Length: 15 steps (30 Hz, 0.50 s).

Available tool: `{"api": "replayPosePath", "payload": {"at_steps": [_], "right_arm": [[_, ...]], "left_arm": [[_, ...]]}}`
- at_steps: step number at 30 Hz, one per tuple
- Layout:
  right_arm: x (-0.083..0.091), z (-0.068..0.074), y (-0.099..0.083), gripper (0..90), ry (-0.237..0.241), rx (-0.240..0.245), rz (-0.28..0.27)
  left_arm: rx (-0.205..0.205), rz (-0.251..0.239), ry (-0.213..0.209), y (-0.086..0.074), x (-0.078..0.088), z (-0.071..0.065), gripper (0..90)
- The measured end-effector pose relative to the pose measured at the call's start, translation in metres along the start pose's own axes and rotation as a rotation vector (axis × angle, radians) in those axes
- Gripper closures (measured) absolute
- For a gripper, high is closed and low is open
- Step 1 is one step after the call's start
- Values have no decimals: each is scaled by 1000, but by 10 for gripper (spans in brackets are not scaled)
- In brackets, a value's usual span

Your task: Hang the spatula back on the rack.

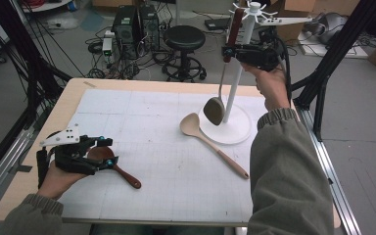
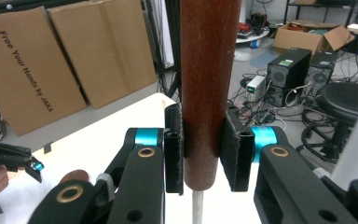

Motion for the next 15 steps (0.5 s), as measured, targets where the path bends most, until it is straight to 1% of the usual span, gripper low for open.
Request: {"api": "replayPosePath", "payload": {"at_steps": [6,15], "right_arm": [[2,-3,0,731,-21,-15,-8],[0,-7,-5,728,-43,-33,3]], "left_arm": [[0,7,-11,-1,-1,-1,293],[-3,7,-12,-1,-1,-2,293]]}}
Point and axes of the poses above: each handheld gripper's, and its own axes: x roughly backward along the jaws, y roughly out of its top, z roughly to its left, the point moved 5 cm from there along -x, roughly forward along the jaws, and after that the axes turned 10 degrees about z, right-handed, at the moved point
